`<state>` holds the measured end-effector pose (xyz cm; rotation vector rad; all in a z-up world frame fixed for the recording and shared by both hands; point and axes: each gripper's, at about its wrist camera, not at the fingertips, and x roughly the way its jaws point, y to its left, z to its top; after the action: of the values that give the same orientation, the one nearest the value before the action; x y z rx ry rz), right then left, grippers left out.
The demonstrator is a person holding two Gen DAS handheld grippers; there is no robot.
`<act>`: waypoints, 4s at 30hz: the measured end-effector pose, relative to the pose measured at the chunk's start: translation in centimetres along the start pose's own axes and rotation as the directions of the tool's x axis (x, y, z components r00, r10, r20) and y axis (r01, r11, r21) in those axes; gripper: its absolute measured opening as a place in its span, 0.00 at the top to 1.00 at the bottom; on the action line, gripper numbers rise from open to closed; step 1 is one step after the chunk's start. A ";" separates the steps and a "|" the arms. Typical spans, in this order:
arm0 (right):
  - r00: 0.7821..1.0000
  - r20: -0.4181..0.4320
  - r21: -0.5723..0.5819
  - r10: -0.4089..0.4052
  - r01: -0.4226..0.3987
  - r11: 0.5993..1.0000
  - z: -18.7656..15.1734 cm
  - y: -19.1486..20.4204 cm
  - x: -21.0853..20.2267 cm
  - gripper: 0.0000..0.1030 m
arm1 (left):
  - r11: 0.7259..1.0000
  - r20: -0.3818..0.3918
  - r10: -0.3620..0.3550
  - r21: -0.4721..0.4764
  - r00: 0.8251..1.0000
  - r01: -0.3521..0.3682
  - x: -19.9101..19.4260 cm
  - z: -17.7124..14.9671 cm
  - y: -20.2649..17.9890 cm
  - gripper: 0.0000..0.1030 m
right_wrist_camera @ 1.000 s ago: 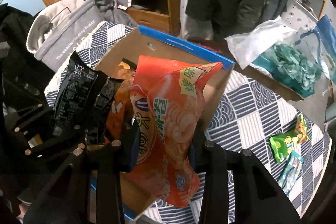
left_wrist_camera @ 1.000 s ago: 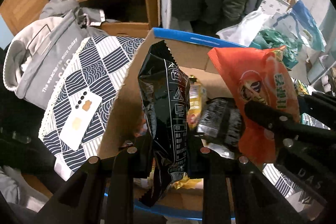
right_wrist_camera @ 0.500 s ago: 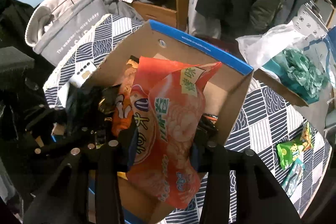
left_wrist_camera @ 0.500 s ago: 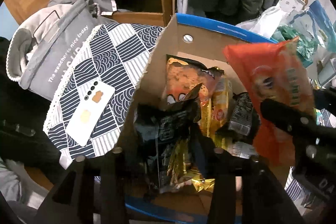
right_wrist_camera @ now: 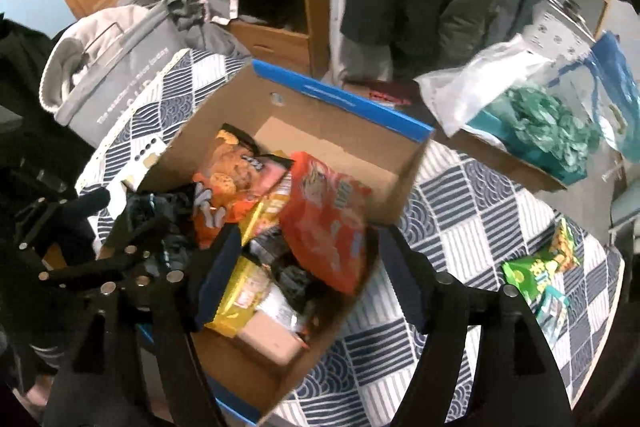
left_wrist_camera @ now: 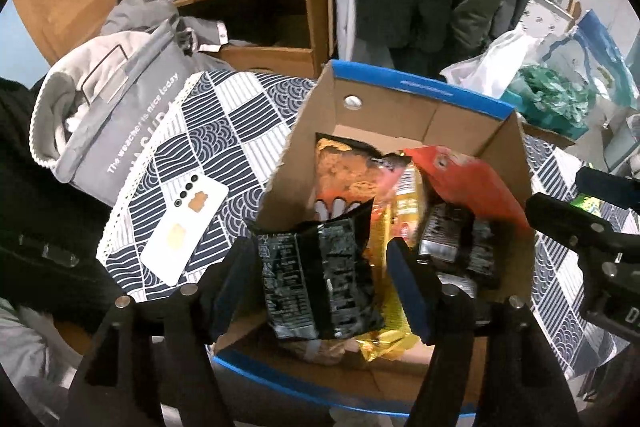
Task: Organize snacks
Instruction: 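Lower both snacks into the box and open both grippers, then move both grippers away from the box toward the green and teal packets, then grasp the teal-edged silver packet with the right gripper while the left grasps the green peanut bag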
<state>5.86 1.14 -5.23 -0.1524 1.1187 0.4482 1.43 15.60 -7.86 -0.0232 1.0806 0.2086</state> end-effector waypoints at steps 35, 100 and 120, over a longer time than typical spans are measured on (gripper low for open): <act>0.978 -0.033 0.203 -0.208 0.210 0.956 -10.3 -15.8 -4.2 0.27 | 0.961 0.018 -0.048 0.272 0.999 0.041 -2.3 -1.4 -13.8 0.23; 0.960 -0.214 0.536 -0.183 0.272 0.799 -20.7 -35.9 3.8 0.40 | 0.846 -0.200 -0.272 0.415 0.941 0.333 7.6 1.4 -37.7 0.17; 0.934 -0.173 0.510 -0.312 0.356 0.783 -18.2 -37.6 0.8 0.40 | 0.798 -0.224 -0.162 0.543 0.961 0.261 12.6 0.9 -45.0 0.18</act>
<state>6.86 -38.68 -17.81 0.1267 1.2264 -0.2036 16.03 -26.42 -22.18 0.3835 1.2638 -0.3363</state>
